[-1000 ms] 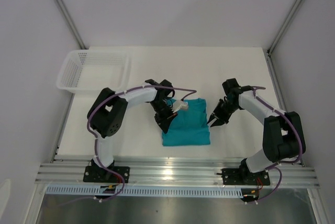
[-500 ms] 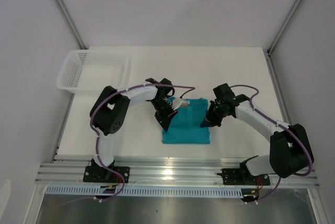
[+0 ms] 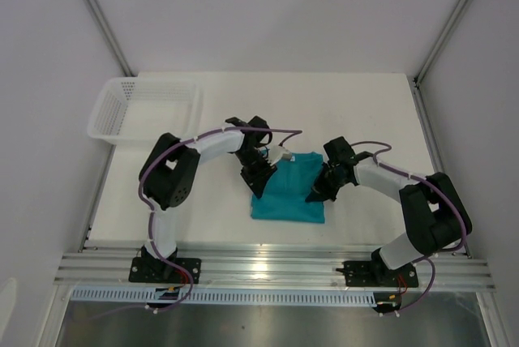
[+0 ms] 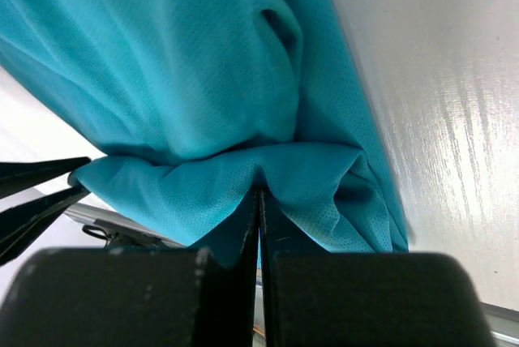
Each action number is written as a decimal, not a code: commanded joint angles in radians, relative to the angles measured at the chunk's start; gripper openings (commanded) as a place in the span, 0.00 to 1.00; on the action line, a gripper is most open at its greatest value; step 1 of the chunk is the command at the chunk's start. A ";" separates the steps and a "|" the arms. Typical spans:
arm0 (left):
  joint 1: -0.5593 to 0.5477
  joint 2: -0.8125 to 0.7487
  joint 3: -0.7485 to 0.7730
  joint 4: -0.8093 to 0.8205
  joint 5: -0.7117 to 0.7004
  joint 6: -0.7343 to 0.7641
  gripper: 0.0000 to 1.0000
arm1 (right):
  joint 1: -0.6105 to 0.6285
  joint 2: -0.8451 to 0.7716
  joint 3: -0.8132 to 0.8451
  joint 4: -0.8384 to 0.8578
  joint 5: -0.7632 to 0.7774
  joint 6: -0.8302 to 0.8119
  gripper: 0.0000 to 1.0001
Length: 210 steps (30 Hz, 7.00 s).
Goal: Roll the t-shirts
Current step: Roll the tshirt
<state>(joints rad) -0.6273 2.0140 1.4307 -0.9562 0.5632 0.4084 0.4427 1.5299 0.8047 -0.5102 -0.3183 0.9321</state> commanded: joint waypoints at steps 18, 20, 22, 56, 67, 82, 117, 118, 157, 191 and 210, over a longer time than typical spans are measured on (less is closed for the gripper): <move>-0.199 -0.417 -0.242 0.203 -0.204 0.214 0.38 | -0.013 -0.046 -0.053 0.079 0.081 0.059 0.00; -0.271 -0.440 -0.289 0.238 -0.242 0.248 0.42 | -0.013 -0.048 -0.056 0.090 0.081 0.065 0.00; -0.307 -0.457 -0.358 0.287 -0.296 0.253 0.44 | -0.015 -0.050 -0.061 0.099 0.078 0.068 0.00; -0.365 -0.662 -0.754 0.698 -0.451 0.371 0.54 | -0.015 -0.093 -0.082 0.076 0.105 0.066 0.00; -0.325 -0.666 -0.788 0.821 -0.317 0.512 0.56 | -0.016 -0.106 -0.101 0.085 0.102 0.070 0.00; -0.288 -0.503 -0.725 0.743 -0.391 0.564 0.44 | -0.039 -0.109 -0.090 0.081 0.099 0.039 0.00; -0.187 -0.434 -0.469 0.442 -0.237 0.351 0.01 | 0.240 -0.475 -0.263 -0.102 0.314 0.658 0.45; -0.187 -0.436 -0.470 0.444 -0.237 0.351 0.01 | 0.243 -0.468 -0.265 -0.088 0.317 0.669 0.45; -0.187 -0.417 -0.418 0.306 -0.209 0.264 0.01 | 0.162 -0.424 -0.283 -0.085 0.351 0.481 0.00; -0.085 -0.411 -0.290 -0.138 0.158 0.205 0.01 | -0.059 0.005 0.122 -0.430 -0.300 -0.148 0.00; 0.070 -0.181 -0.155 -0.118 0.167 0.199 0.01 | -0.073 0.001 0.274 -0.395 -0.151 -0.185 0.41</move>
<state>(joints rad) -0.5720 1.8183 1.2232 -1.0836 0.6930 0.5938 0.3744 1.5940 1.0439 -0.9051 -0.5259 0.7658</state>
